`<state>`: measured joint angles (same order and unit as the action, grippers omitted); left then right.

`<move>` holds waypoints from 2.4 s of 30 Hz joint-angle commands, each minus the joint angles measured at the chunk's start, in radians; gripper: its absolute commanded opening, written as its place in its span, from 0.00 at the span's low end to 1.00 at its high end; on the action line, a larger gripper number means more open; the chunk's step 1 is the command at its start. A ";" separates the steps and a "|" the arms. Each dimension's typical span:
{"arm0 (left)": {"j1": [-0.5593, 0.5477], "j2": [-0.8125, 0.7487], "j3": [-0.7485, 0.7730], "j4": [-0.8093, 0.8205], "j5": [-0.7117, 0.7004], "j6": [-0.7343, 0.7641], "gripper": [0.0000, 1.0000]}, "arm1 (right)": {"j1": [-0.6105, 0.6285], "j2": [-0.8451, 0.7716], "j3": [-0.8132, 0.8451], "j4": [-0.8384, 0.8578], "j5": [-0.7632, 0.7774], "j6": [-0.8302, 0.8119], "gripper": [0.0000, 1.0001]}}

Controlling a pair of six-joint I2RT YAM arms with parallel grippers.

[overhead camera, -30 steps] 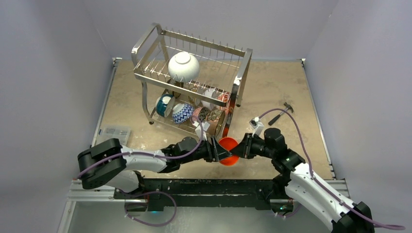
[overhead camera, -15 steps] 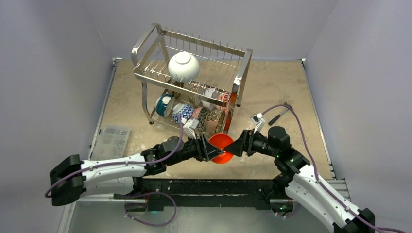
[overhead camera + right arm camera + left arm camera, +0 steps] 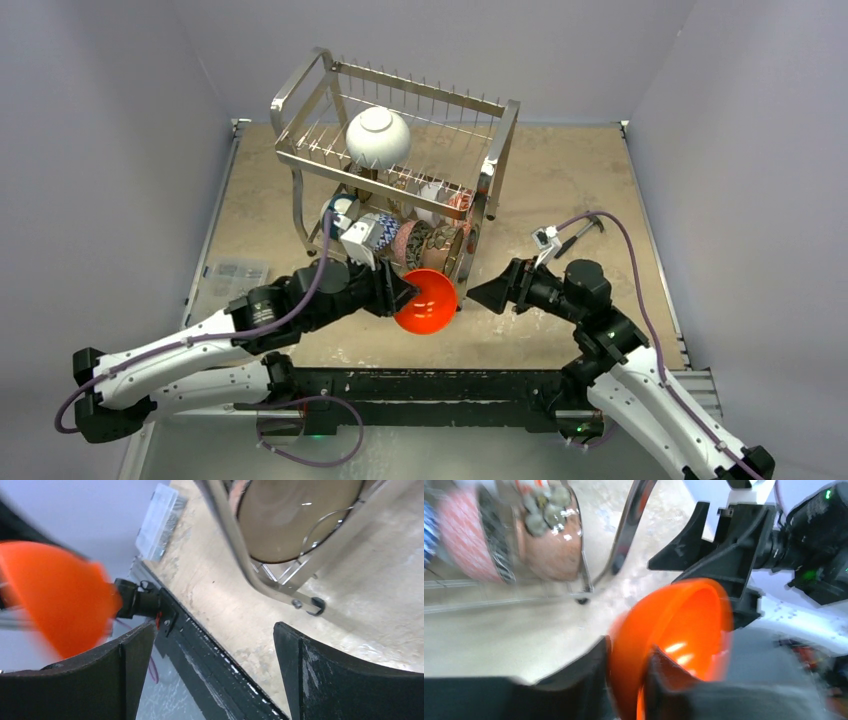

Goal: Load the bowls into the dish rack
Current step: Turn the bowl upside down on the dish rack.

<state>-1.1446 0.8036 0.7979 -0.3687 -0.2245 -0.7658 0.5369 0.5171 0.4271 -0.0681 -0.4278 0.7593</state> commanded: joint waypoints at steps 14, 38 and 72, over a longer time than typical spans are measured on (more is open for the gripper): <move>0.001 0.131 0.313 -0.194 -0.108 0.209 0.08 | -0.009 0.014 0.035 -0.008 0.005 -0.021 0.92; -0.005 0.356 0.096 0.180 -0.127 0.045 0.00 | -0.010 0.162 -0.055 0.164 -0.166 0.061 0.79; -0.003 0.271 -0.271 0.688 0.220 -0.379 0.96 | -0.009 0.168 0.016 0.134 -0.156 -0.012 0.00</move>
<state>-1.1500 1.0149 0.4561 0.2691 -0.0452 -1.1709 0.5304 0.6861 0.3756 0.0010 -0.5468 0.7460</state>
